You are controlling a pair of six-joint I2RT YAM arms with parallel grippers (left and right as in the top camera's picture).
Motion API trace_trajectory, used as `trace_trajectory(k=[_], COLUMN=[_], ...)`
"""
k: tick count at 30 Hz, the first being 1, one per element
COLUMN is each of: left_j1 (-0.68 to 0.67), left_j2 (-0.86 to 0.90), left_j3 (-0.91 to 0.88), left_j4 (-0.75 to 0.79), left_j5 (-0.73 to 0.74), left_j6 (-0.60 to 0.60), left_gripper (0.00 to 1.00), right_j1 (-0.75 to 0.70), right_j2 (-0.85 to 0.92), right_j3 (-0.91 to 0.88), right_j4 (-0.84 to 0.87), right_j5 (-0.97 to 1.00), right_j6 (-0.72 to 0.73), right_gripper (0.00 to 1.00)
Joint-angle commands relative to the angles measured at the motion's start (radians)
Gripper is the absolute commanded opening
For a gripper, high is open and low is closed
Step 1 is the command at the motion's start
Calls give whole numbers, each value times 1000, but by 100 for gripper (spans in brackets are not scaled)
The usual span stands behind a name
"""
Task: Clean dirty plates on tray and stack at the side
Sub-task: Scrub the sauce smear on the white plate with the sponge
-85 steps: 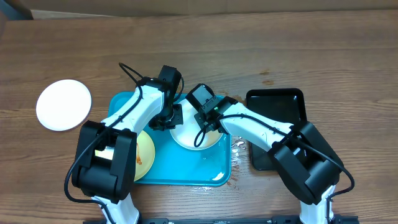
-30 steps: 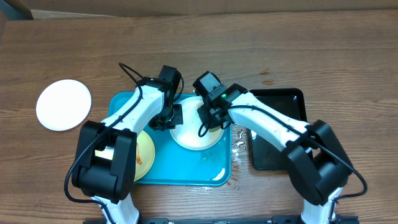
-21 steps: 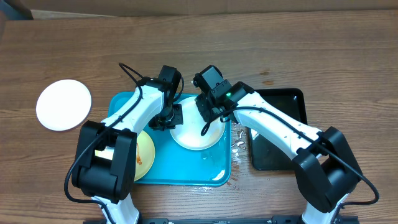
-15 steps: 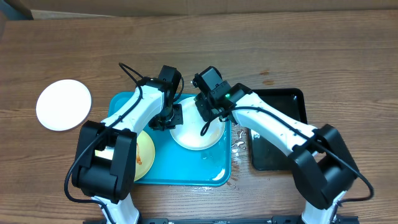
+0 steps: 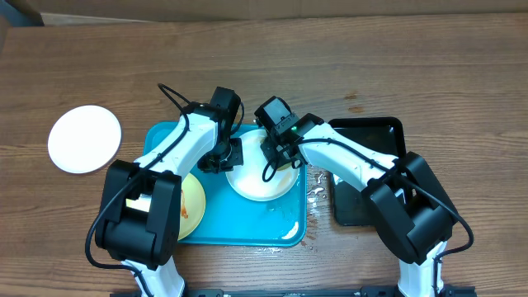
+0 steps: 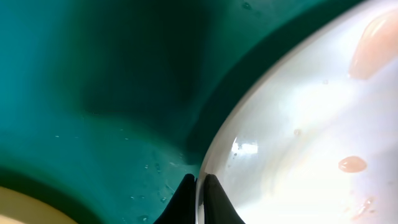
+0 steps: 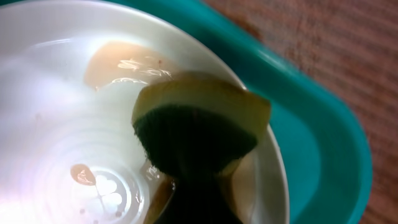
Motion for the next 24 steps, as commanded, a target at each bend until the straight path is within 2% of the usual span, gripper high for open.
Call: trace_trajectory(k=[1, 6, 14, 21, 24], left_j1=[5, 5, 4, 4, 4], left_j2=[2, 2, 2, 2, 2], left_j3=[-27, -27, -27, -27, -27], left_j4=[4, 9, 17, 19, 19], left_j5=[0, 1, 10, 25, 27], left_j6=[22, 14, 3, 3, 3], left_gripper=[4, 4, 4, 4, 4], right_j1=[-1, -1, -1, -6, -34], right_j2=[43, 43, 43, 40, 22], right_j3=[-16, -16, -16, -10, 30], right_j4=[-101, -149, -103, -26, -55], right_j5=[-72, -182, -300, -392, -420], right_j6=[4, 87, 267, 261, 200], right_gripper=[4, 4, 4, 4, 4])
